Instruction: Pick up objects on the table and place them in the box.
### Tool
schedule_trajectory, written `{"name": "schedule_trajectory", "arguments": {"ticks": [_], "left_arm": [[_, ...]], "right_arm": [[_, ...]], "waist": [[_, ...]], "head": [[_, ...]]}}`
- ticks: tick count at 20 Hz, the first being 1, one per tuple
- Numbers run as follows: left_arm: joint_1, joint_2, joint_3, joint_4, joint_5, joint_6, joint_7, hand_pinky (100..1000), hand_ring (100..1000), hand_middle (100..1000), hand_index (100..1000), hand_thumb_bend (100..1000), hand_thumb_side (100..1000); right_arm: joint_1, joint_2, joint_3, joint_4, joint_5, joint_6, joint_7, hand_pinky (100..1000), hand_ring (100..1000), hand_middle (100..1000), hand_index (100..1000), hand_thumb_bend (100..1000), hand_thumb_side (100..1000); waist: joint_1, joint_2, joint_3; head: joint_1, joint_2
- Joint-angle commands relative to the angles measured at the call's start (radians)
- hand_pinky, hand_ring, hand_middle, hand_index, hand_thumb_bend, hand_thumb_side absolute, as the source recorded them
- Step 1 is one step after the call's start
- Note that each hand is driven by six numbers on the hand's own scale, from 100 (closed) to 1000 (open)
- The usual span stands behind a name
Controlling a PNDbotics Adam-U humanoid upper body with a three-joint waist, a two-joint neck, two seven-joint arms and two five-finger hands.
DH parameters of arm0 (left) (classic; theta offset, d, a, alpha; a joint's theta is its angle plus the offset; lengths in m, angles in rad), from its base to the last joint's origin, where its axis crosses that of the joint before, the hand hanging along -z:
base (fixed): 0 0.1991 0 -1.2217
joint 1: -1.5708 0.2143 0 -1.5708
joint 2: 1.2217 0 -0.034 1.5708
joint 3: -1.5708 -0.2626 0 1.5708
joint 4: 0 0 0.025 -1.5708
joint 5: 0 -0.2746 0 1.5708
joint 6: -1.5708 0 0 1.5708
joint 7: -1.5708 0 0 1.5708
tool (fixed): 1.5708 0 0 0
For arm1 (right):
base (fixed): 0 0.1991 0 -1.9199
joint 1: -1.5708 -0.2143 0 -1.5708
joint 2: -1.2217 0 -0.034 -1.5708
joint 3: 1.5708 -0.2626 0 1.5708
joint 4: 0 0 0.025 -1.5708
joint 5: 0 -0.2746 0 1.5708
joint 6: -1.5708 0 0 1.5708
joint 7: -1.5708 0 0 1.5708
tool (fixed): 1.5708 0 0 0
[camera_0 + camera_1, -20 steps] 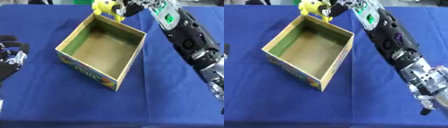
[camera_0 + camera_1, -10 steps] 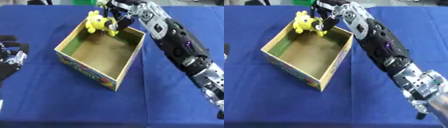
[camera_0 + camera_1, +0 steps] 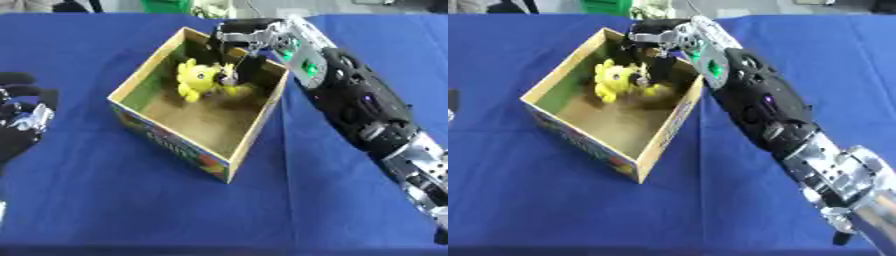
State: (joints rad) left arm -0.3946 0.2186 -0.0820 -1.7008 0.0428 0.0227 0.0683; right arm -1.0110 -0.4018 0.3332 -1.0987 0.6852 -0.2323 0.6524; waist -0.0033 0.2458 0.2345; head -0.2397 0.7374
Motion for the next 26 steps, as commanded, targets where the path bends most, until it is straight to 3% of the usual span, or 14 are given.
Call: {"name": "schedule_trajectory", "arguments": {"ticks": [1,2,6,12,20,26], "left_arm": [[-0.012,0.008,0.012,-0.02,-0.003,-0.002,0.005,501,647,612,641,413,100],[-0.012,0.009,0.013,-0.02,-0.003,-0.002,0.006,501,647,612,641,413,100],[-0.011,0.01,0.015,-0.02,-0.003,-0.002,0.008,501,647,612,641,414,100],[-0.009,0.013,0.022,-0.021,-0.005,-0.003,0.016,501,647,612,641,416,100],[-0.005,0.02,0.037,-0.02,-0.007,-0.003,0.034,500,647,612,641,430,100],[-0.002,0.022,0.047,-0.02,-0.006,-0.003,0.047,500,647,612,644,471,100]], "right_arm": [[-0.016,-0.032,-0.011,-0.044,-0.016,-0.001,0.017,791,831,852,890,509,426],[-0.014,-0.038,-0.012,-0.055,-0.023,-0.001,0.018,799,841,876,907,542,474],[-0.005,-0.066,-0.016,-0.109,-0.067,0.0,0.006,807,853,908,933,586,520],[0.028,-0.131,-0.055,-0.22,-0.198,0.039,-0.111,769,810,854,904,573,453],[0.151,-0.26,-0.169,-0.391,-0.454,0.124,-0.505,664,680,710,810,345,299],[0.313,-0.338,-0.241,-0.519,-0.654,0.173,-0.806,627,629,660,764,101,300]], "waist": [[0.003,-0.018,-0.002],[0.002,-0.018,-0.004],[0.0,-0.018,-0.013],[-0.003,-0.018,-0.031],[-0.003,-0.017,-0.06],[0.004,-0.013,-0.08]], "head": [[0.002,-0.009],[0.002,-0.009],[0.004,-0.009],[0.014,-0.01],[0.034,-0.015],[0.048,-0.02]]}}
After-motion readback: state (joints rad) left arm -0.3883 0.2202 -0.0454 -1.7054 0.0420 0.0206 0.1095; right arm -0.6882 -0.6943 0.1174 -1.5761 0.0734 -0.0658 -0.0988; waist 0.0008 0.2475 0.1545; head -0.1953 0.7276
